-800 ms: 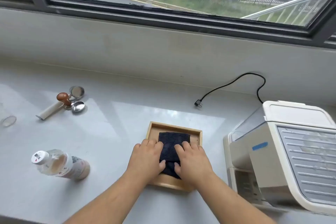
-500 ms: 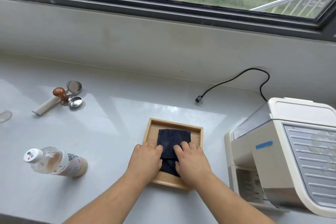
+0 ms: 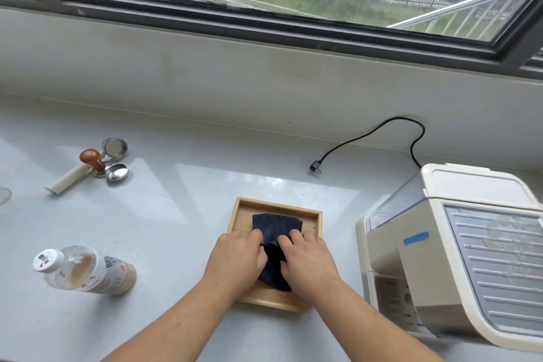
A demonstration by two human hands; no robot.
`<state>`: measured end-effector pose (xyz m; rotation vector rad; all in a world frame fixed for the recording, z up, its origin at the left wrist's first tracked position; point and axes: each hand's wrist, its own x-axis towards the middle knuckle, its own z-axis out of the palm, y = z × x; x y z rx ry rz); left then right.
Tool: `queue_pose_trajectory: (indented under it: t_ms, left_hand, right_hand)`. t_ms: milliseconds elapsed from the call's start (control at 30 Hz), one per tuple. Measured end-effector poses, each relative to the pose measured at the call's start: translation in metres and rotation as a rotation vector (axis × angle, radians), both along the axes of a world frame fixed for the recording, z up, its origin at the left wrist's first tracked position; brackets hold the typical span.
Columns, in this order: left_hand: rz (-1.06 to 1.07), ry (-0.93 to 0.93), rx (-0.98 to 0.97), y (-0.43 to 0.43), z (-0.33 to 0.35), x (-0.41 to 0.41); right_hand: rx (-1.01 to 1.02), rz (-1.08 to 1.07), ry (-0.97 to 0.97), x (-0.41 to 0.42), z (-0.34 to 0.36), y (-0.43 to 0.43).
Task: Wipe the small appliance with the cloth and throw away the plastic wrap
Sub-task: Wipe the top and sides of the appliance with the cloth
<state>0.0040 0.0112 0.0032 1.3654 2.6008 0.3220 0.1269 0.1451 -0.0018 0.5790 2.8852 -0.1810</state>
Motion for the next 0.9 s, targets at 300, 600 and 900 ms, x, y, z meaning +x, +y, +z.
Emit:
queue_pose_trajectory:
  t_ms: [300,600,900]
  left_hand:
    - [0.049,-0.224,0.187,0.009,0.045,-0.004]
    - [0.023,-0.235,0.070,0.012,0.092,-0.012]
    - [0.028,-0.179,0.054,0.022,0.145,-0.016]
  right_hand:
    - [-0.040,0.025,0.038,-0.005,0.050,0.011]
    - [-0.065,-0.011,0.201,-0.015,0.135,0.015]
    - [0.006,0.034,0.268,-0.014,0.204,0.018]
